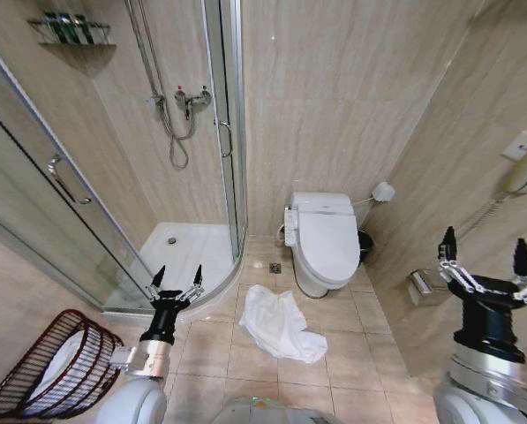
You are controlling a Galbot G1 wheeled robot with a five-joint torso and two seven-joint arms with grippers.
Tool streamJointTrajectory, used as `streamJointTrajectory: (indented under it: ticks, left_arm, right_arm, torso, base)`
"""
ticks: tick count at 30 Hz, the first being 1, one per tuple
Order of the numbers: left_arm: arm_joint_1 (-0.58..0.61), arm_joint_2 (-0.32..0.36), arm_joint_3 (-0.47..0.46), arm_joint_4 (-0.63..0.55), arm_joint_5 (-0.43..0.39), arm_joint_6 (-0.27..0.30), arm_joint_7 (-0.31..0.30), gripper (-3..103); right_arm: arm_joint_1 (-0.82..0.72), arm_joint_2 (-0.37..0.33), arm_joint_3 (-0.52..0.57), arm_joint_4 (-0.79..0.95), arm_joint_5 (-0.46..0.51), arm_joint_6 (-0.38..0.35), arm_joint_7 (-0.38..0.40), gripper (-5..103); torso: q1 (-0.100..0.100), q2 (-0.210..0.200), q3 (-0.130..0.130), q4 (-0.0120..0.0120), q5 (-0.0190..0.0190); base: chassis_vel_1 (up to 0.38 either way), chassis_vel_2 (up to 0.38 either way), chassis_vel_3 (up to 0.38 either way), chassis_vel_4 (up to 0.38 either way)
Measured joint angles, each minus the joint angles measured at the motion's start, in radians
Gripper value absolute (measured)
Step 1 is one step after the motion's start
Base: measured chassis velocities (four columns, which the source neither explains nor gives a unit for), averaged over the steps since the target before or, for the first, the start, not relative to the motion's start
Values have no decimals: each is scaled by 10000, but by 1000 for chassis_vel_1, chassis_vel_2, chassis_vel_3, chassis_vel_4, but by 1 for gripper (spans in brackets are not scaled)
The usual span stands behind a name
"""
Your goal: Discard the used towel into the hamper.
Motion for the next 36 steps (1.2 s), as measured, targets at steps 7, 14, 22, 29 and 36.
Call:
streamJointTrajectory:
  ticks: [7,14,22,29,36]
  left_arm:
    - [0,0,0,0,0,0,0,100]
    - [0,0,0,0,0,0,0,100]
    - [0,0,0,0,0,0,0,100]
    - [0,-1,0,0,0,0,0,100]
    - [0,-1,0,1,0,0,0,100]
  right_arm:
    - [-7,80,-49,-89,-11,58,-31,100]
    - [-35,124,-137,-154,-52,124,-24,100]
    - [-27,123,-191,-210,-109,125,-28,100]
    - [-5,-44,-746,-788,275,-423,-190,100]
    - [-17,-95,-1810,-1995,182,-734,-546,100]
  torso:
    - [-172,-377,-206,0,-2]
    - [-352,-764,-415,0,-3]
    - [-565,-1228,-665,-1,-2]
    - [-746,-1639,-895,0,0]
    - [-907,-1984,-1078,0,-2]
  base:
    - [0,0,0,0]
    - [0,0,0,0]
    - [0,0,0,0]
    - [0,0,0,0]
    - [0,0,0,0]
